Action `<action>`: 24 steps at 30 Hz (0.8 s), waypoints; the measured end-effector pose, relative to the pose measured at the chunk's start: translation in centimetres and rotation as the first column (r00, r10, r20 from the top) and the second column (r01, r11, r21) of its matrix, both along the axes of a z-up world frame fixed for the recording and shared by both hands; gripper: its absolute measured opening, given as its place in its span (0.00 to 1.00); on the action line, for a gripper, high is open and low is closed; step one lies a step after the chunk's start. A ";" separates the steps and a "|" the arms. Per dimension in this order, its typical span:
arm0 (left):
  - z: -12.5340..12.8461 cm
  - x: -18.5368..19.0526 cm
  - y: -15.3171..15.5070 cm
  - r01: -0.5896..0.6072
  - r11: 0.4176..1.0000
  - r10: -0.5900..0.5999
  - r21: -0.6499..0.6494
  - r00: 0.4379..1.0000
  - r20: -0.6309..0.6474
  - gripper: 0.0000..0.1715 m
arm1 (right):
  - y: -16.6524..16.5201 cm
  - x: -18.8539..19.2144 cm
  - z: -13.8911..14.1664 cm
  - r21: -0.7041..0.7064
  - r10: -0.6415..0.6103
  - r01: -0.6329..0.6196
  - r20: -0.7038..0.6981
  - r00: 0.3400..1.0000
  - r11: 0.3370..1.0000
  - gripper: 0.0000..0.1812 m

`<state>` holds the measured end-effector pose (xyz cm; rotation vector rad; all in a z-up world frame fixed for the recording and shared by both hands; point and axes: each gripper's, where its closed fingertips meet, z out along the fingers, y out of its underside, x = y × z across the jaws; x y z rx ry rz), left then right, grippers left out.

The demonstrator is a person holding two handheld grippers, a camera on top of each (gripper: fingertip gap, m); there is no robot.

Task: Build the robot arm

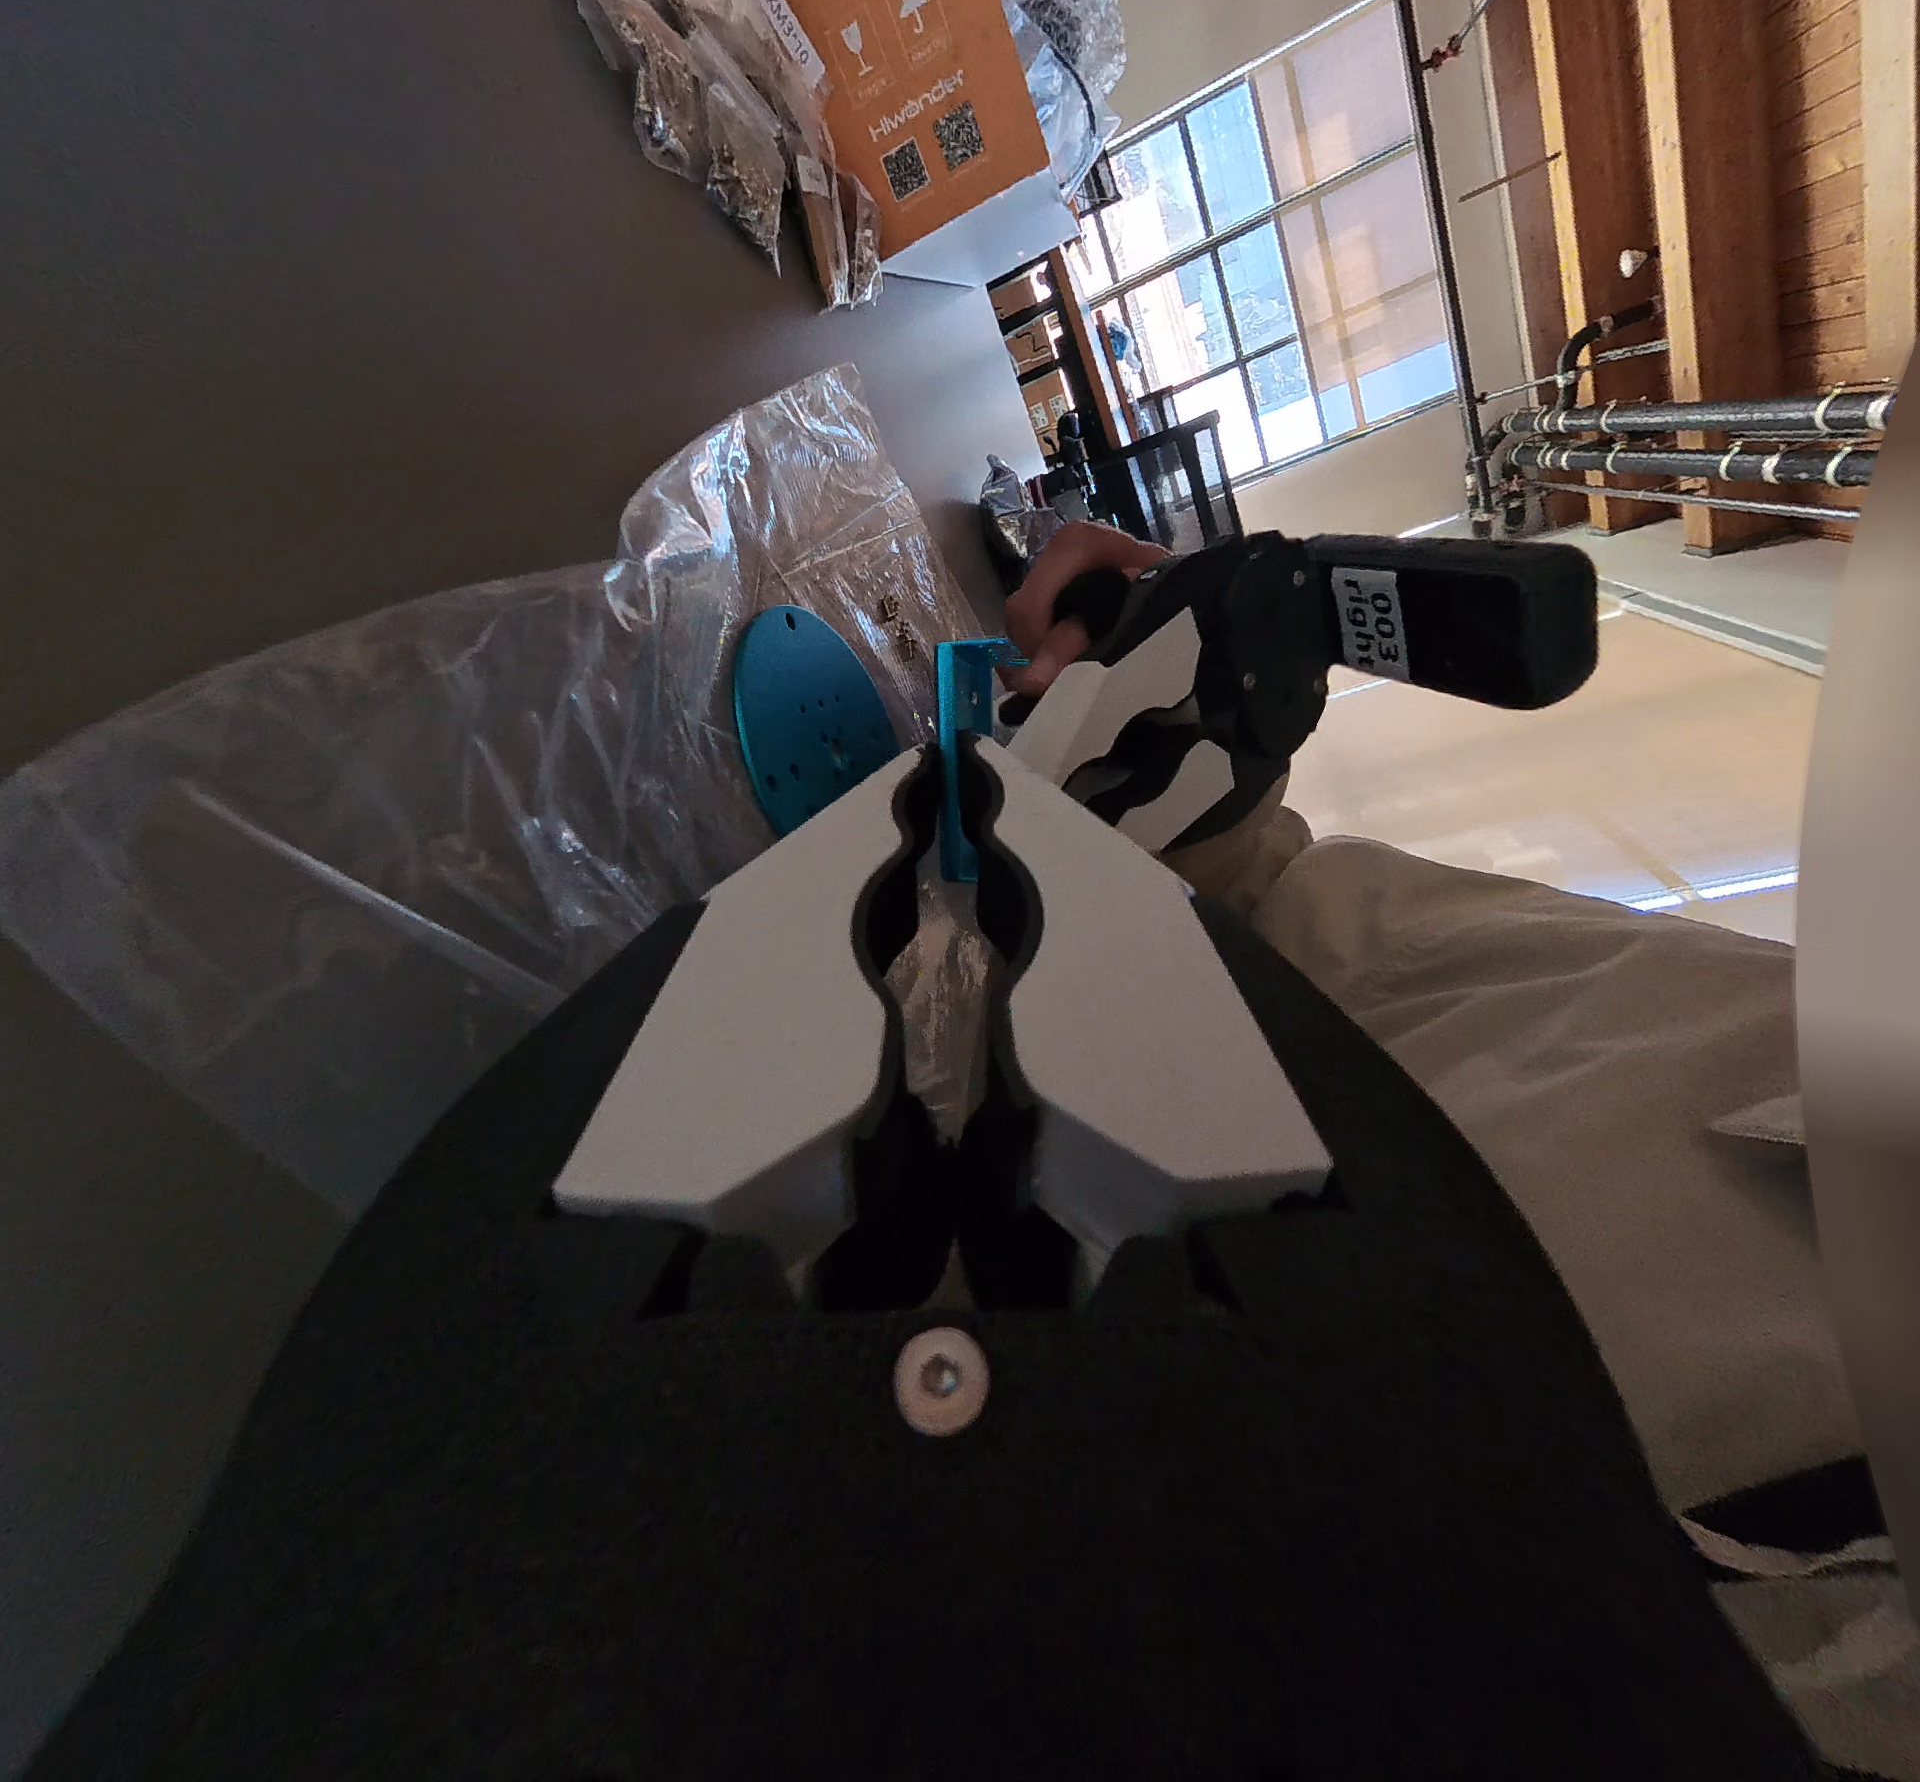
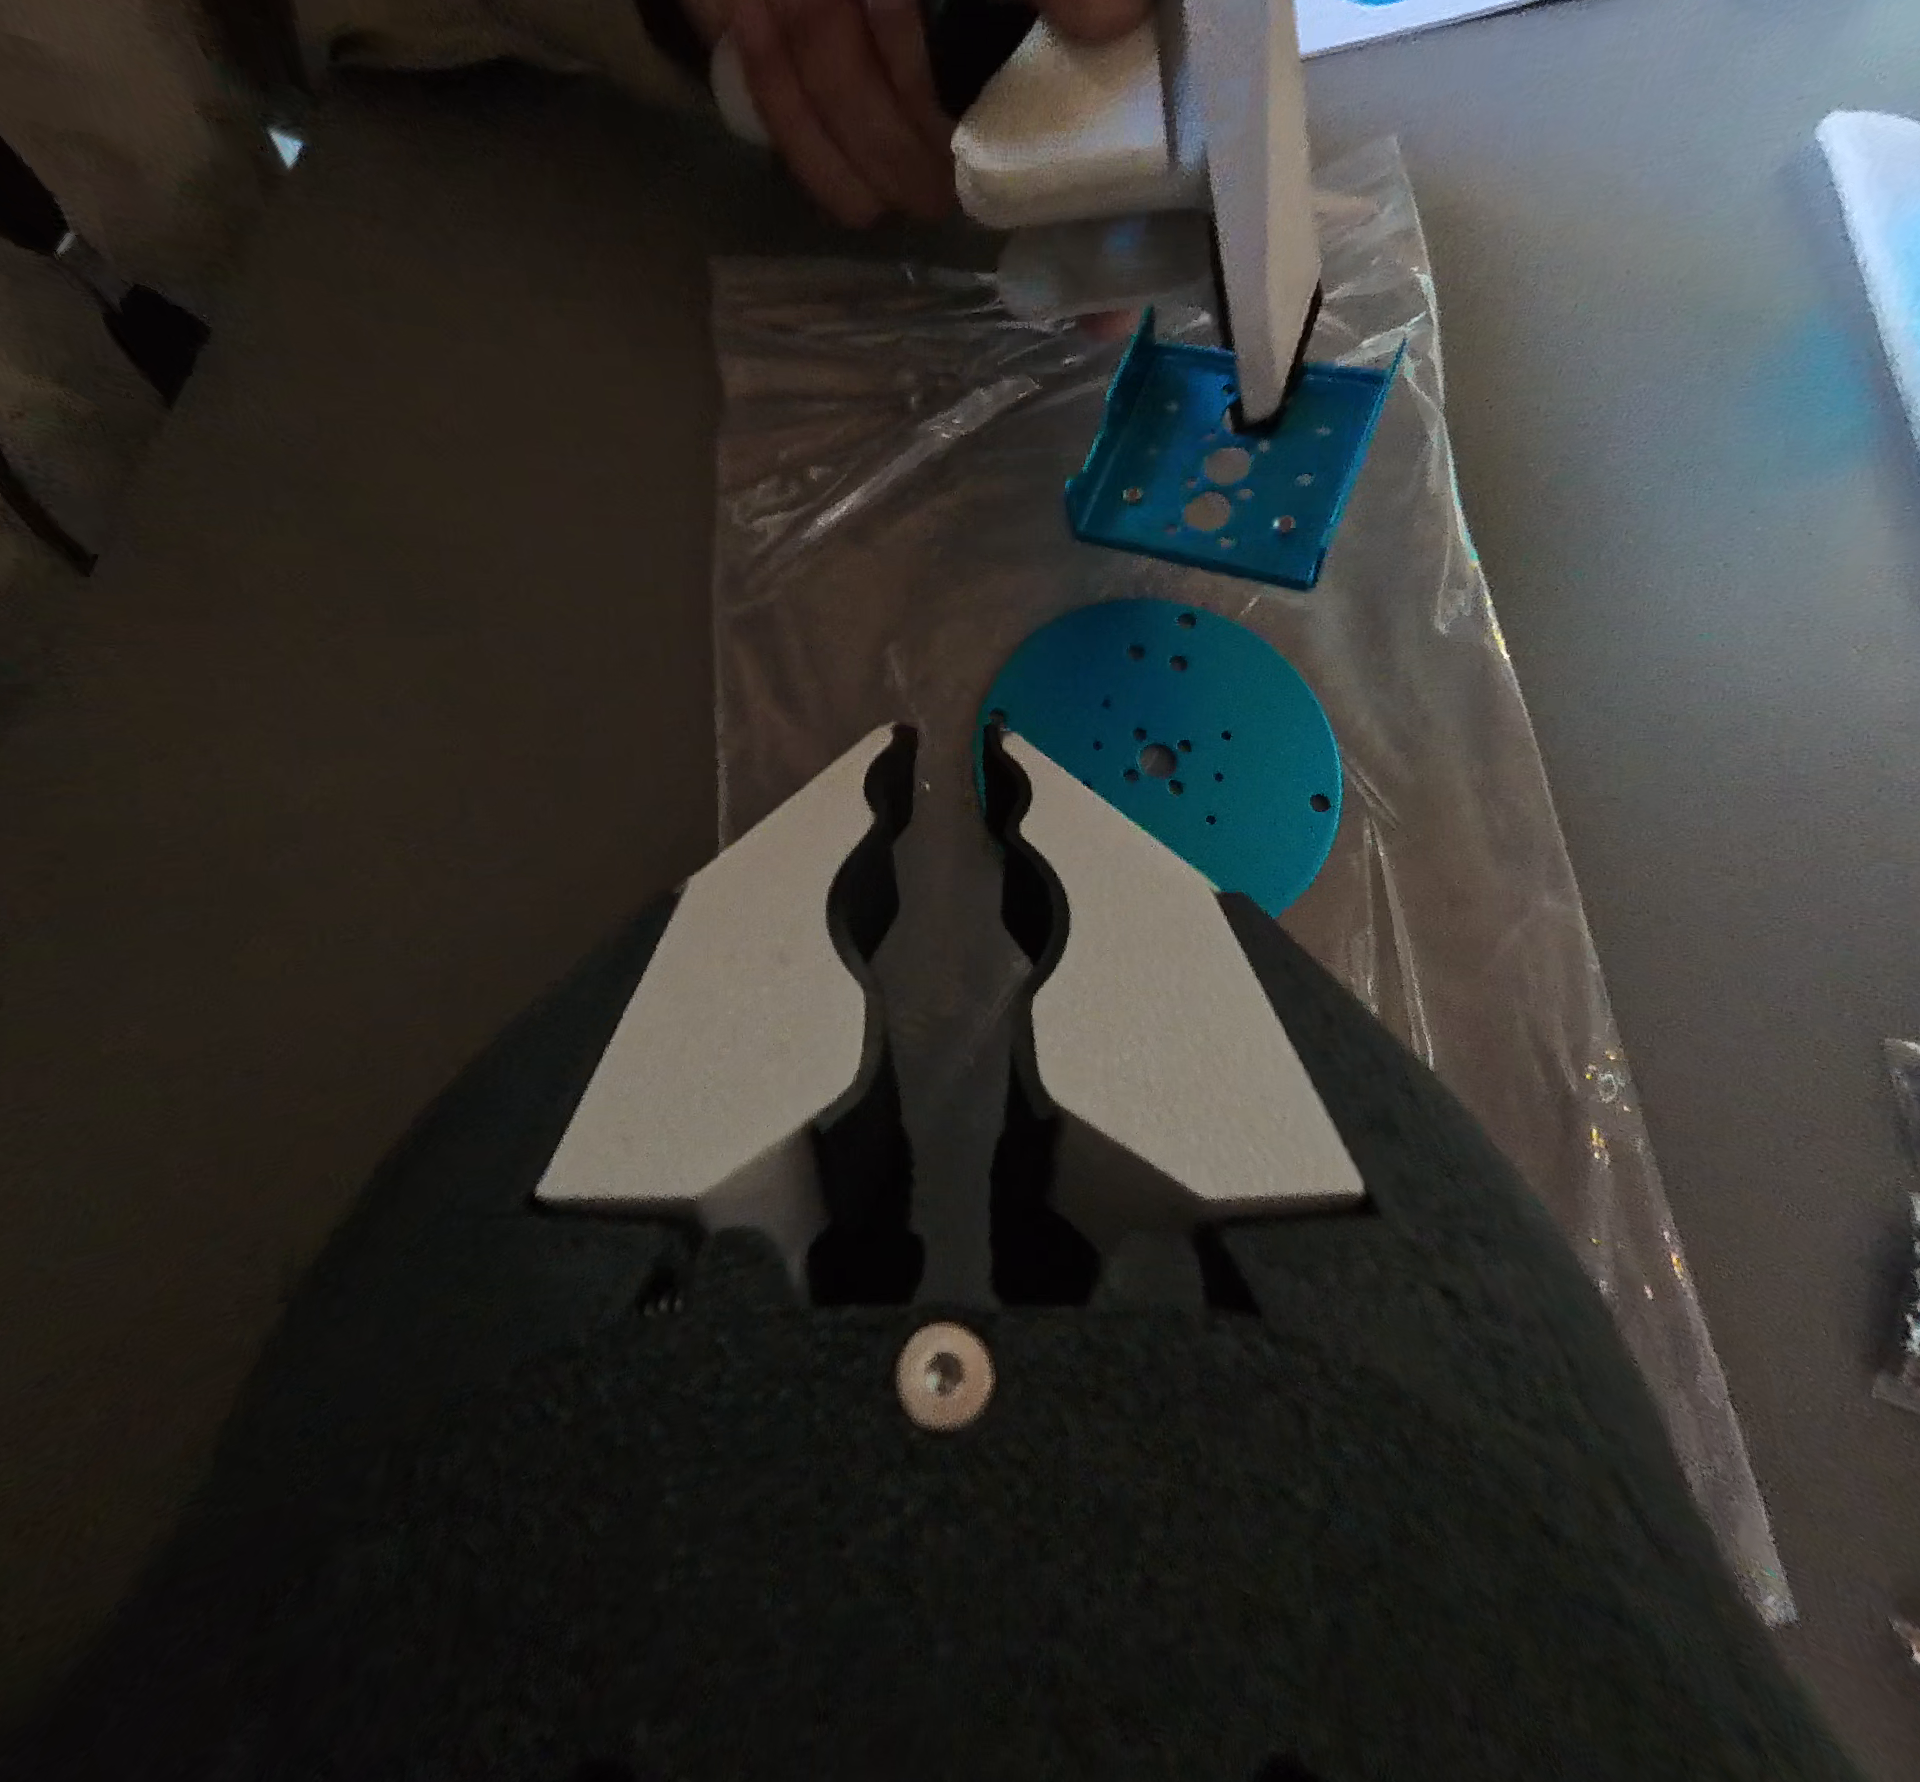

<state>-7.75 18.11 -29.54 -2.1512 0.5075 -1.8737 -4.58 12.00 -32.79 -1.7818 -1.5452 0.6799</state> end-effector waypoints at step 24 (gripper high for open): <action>0.4 0.7 -1.4 0.058 0.997 -0.058 0.060 0.998 -0.006 0.01 | -1.2 0.1 -1.2 0.026 0.202 -0.202 -0.007 0.979 0.979 0.11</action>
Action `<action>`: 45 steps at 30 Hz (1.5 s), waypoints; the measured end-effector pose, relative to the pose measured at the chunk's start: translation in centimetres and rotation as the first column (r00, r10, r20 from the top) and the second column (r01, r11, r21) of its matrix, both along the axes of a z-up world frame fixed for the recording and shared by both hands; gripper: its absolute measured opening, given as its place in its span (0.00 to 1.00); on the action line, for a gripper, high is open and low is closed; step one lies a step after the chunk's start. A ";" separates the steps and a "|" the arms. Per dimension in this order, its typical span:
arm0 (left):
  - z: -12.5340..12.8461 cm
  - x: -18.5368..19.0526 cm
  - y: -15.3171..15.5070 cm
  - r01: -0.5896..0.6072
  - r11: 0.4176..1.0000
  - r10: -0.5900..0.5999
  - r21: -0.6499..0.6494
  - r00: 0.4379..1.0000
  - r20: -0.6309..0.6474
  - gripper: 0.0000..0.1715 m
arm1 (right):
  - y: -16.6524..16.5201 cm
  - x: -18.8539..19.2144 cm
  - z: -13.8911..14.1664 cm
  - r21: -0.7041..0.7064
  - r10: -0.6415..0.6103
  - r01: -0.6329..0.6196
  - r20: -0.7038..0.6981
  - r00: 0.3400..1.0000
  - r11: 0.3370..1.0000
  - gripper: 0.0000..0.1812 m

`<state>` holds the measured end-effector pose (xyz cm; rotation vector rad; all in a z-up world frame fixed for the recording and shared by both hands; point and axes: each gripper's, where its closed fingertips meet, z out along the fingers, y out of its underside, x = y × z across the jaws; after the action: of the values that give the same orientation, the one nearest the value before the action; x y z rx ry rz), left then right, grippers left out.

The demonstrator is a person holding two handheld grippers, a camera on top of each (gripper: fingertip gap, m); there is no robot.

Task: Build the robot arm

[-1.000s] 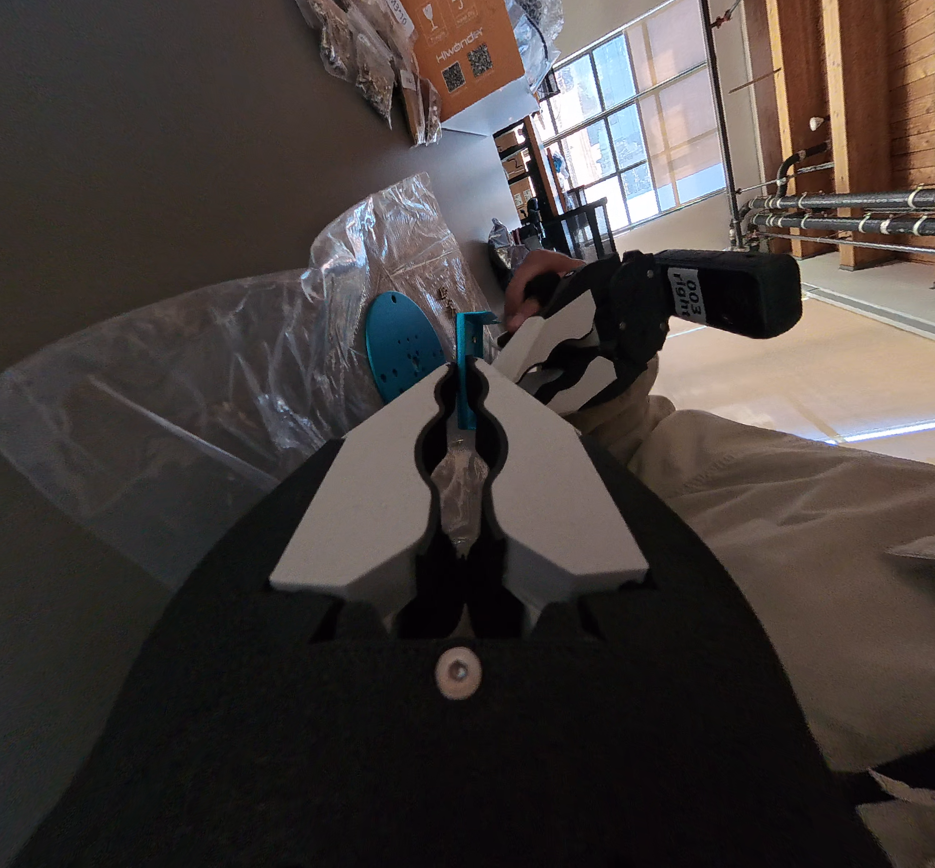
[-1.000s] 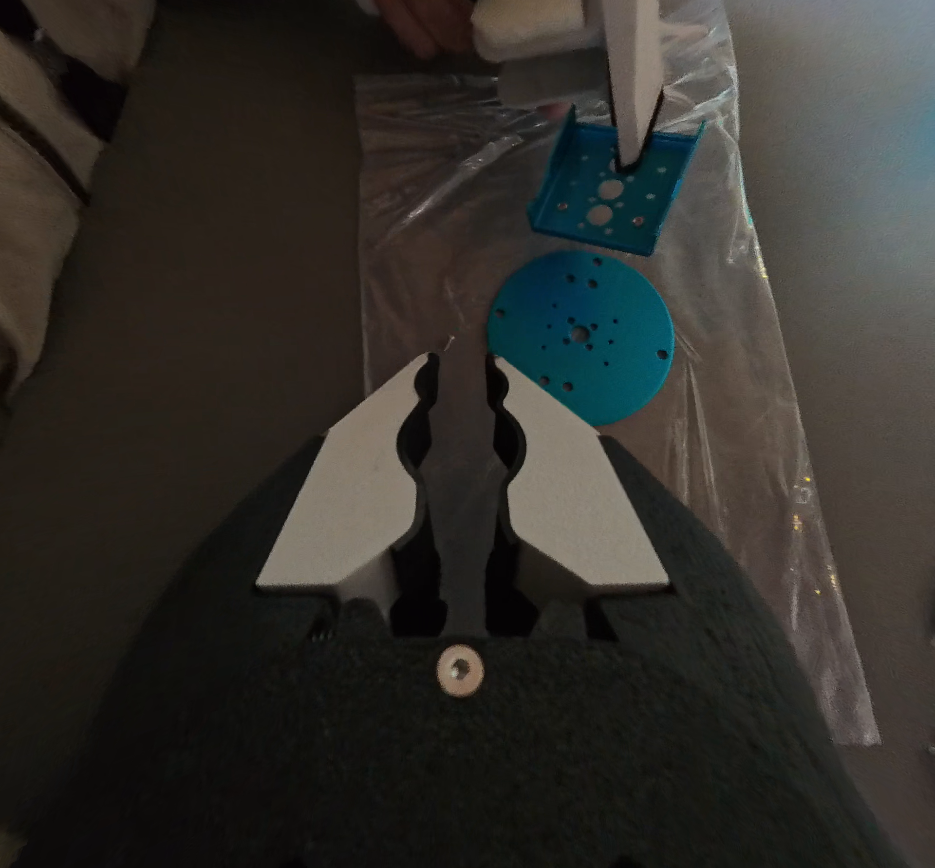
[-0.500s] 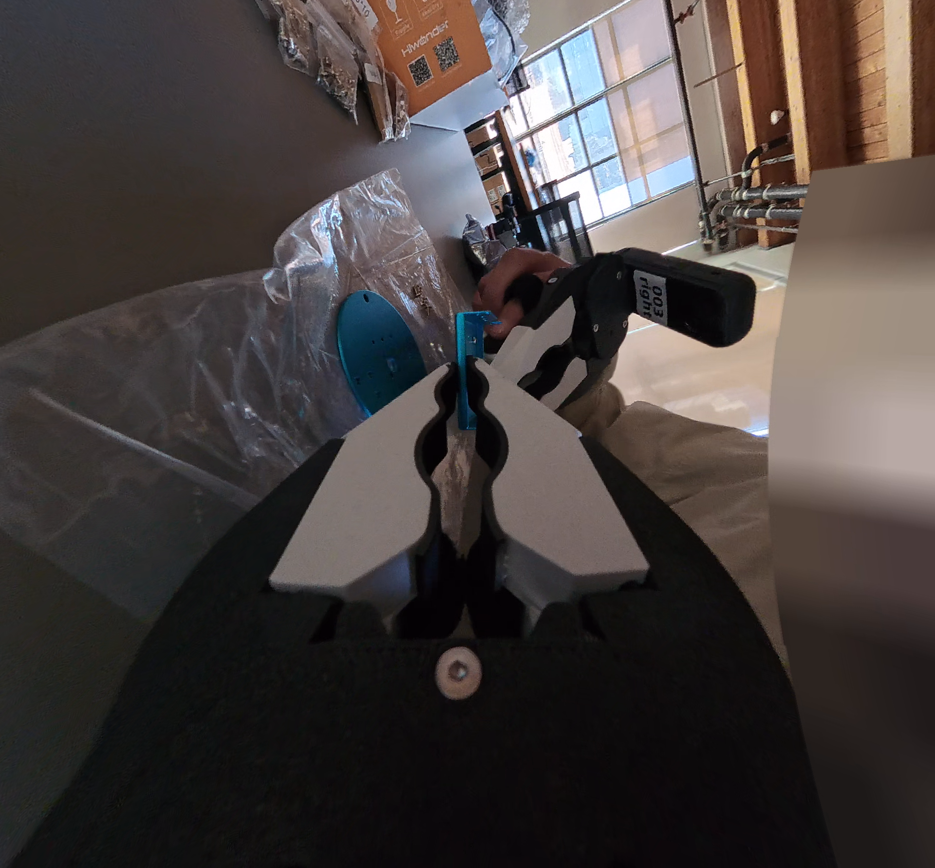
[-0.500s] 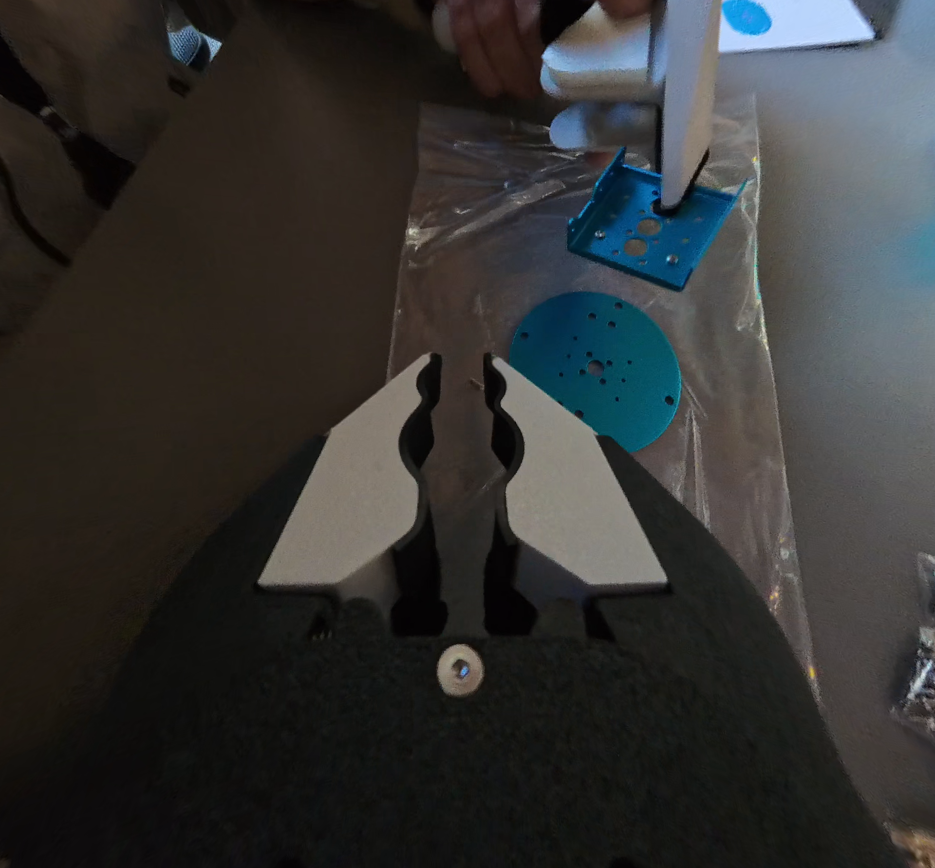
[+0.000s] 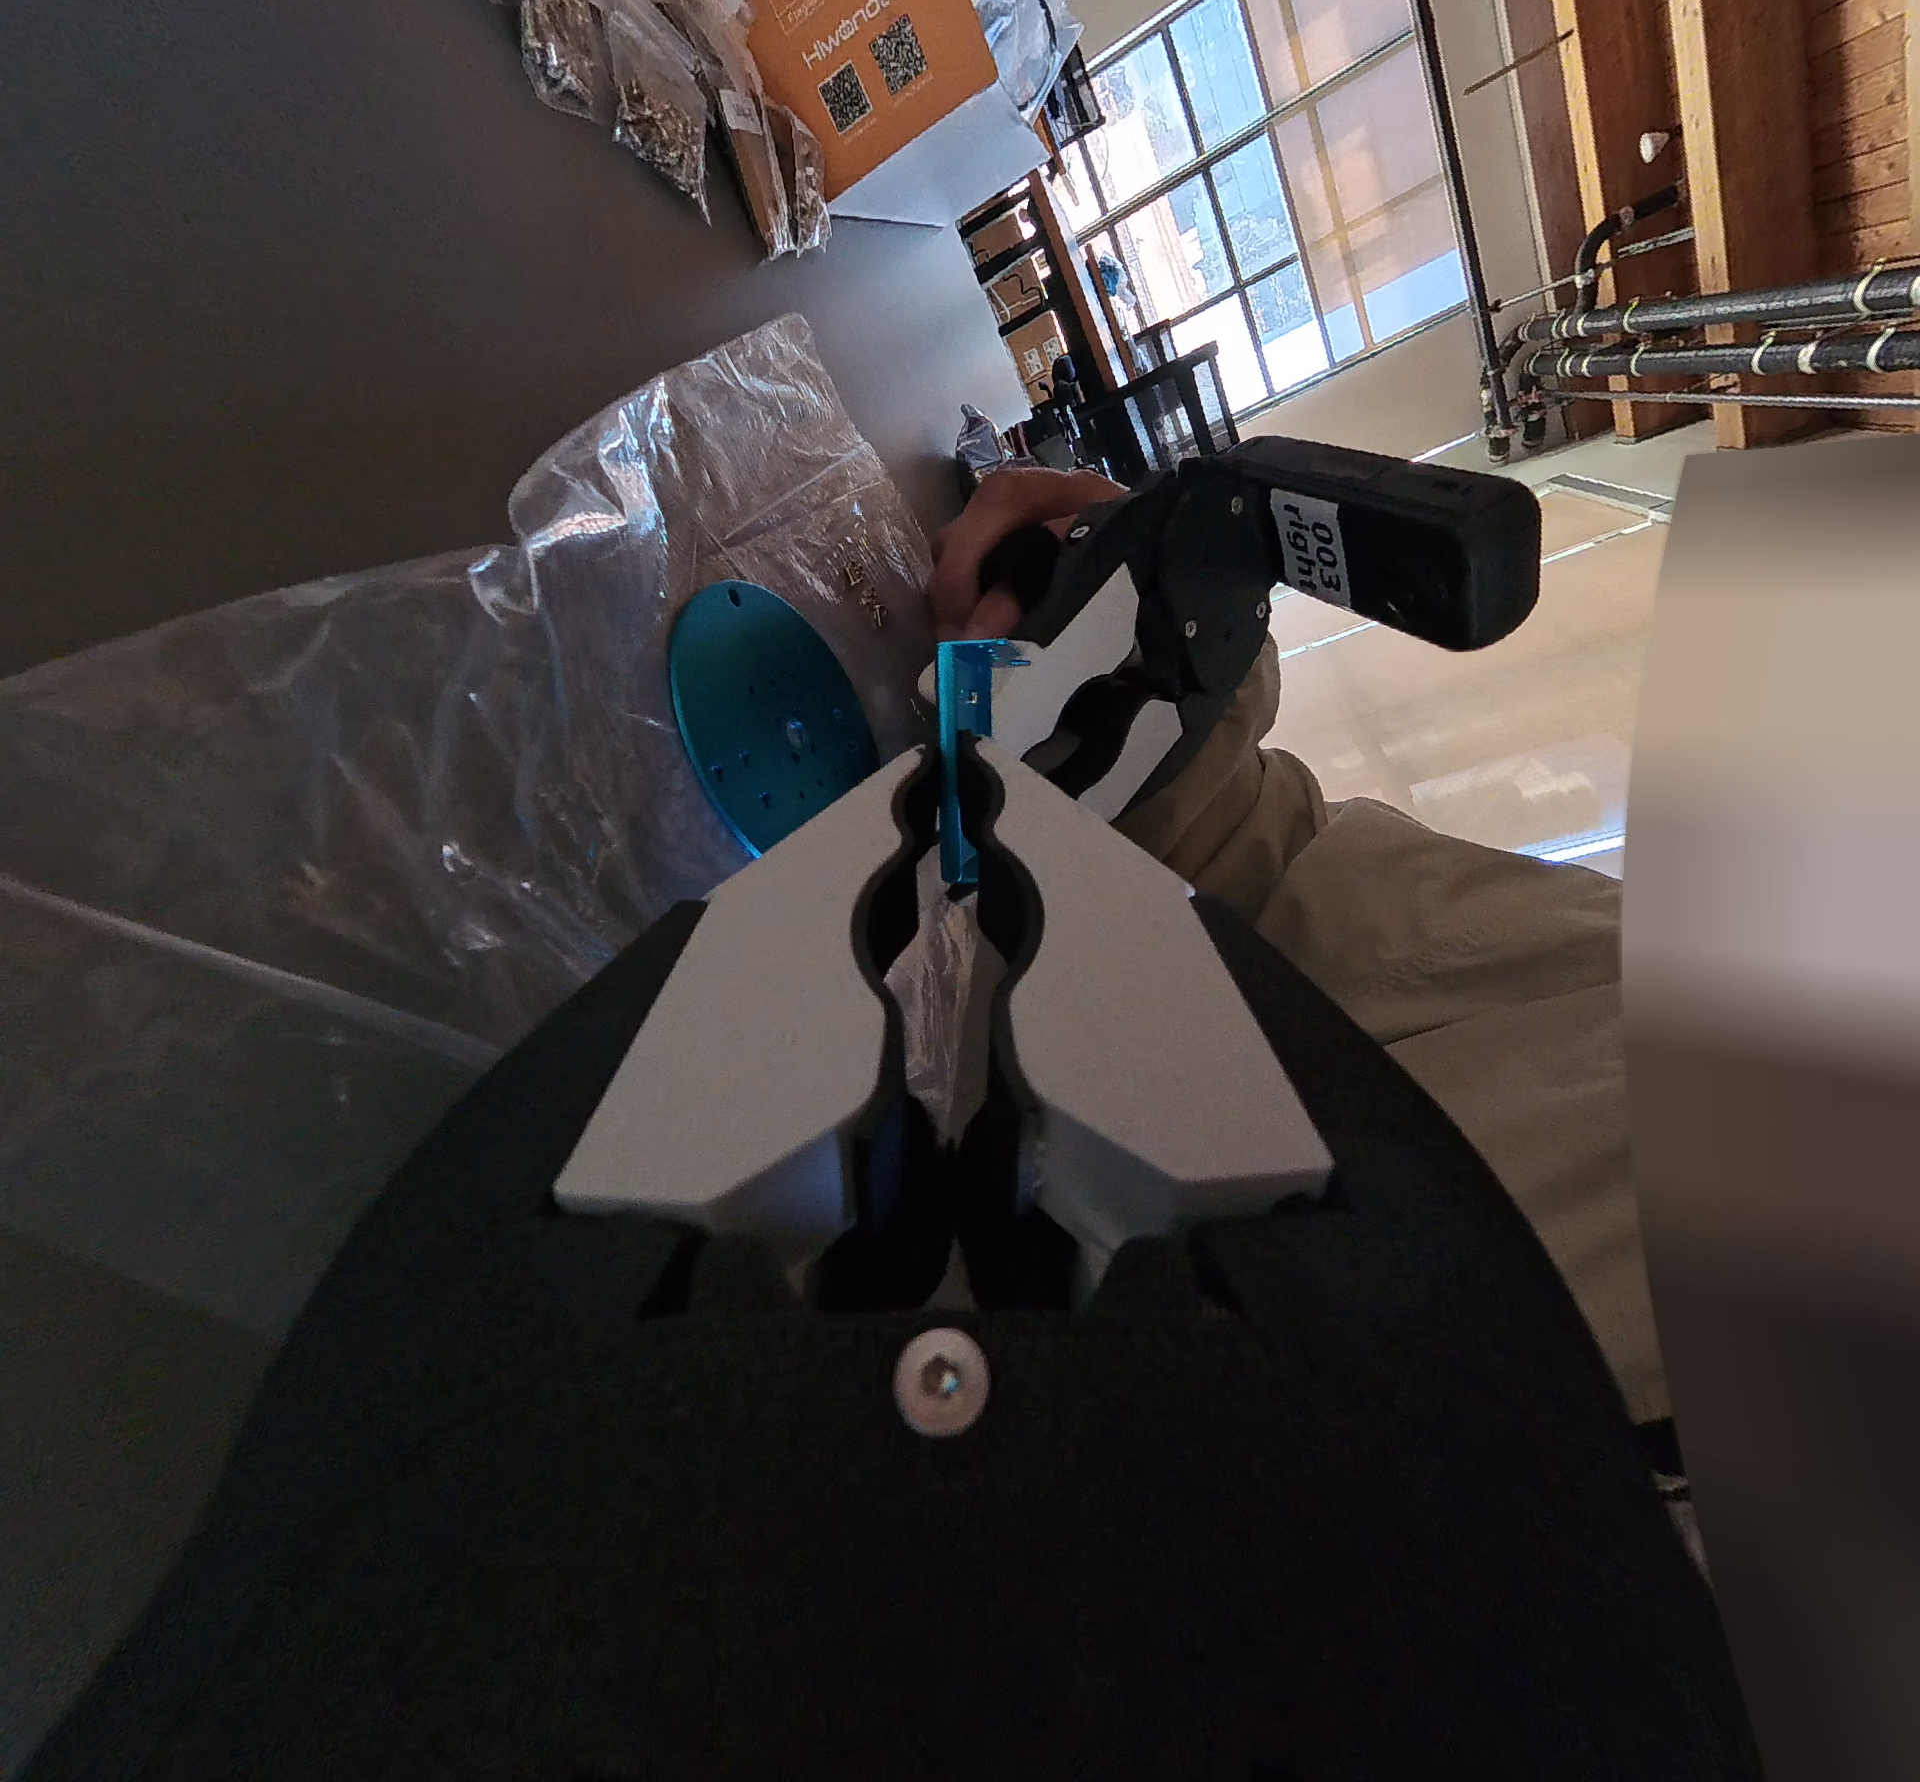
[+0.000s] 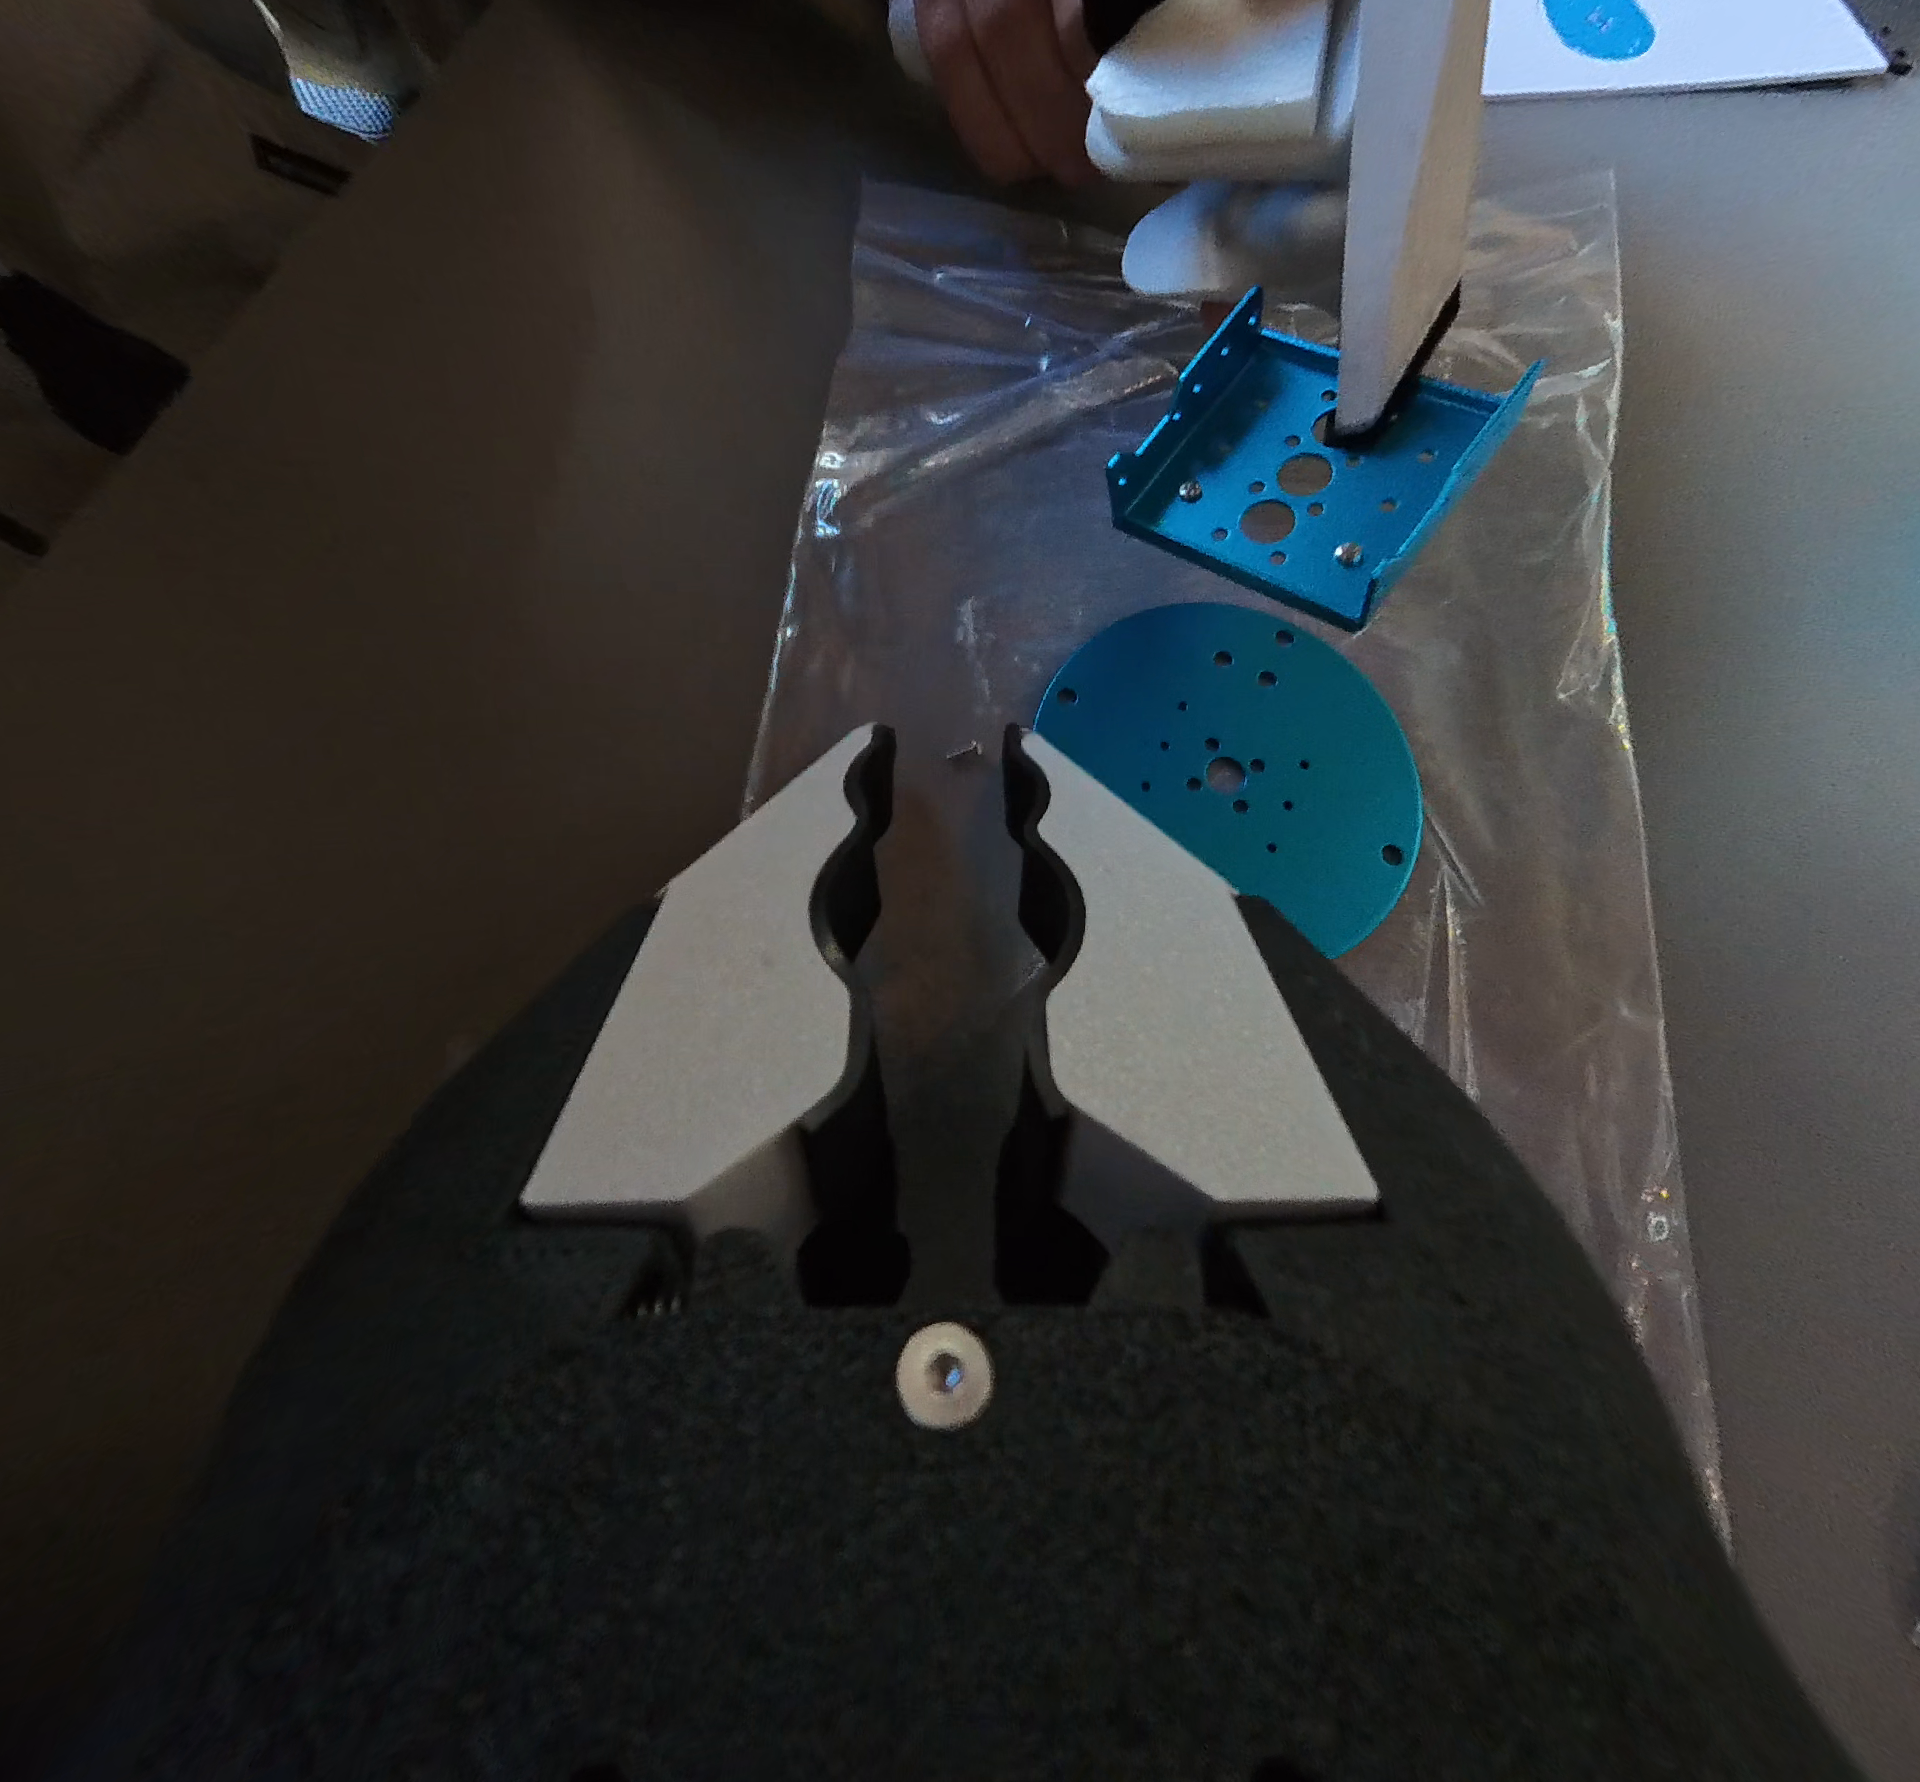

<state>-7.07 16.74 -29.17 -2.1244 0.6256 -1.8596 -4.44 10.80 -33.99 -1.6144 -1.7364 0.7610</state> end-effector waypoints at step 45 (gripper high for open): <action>-0.3 0.0 0.2 -0.010 0.999 0.012 0.051 0.999 -0.038 0.01 | 0.6 0.6 -0.7 0.030 -0.043 0.042 0.051 0.998 0.999 0.01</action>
<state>-7.09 16.94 -29.50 -2.1315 0.6615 -1.7822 -3.82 11.39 -34.73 -1.6595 -1.7353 0.6768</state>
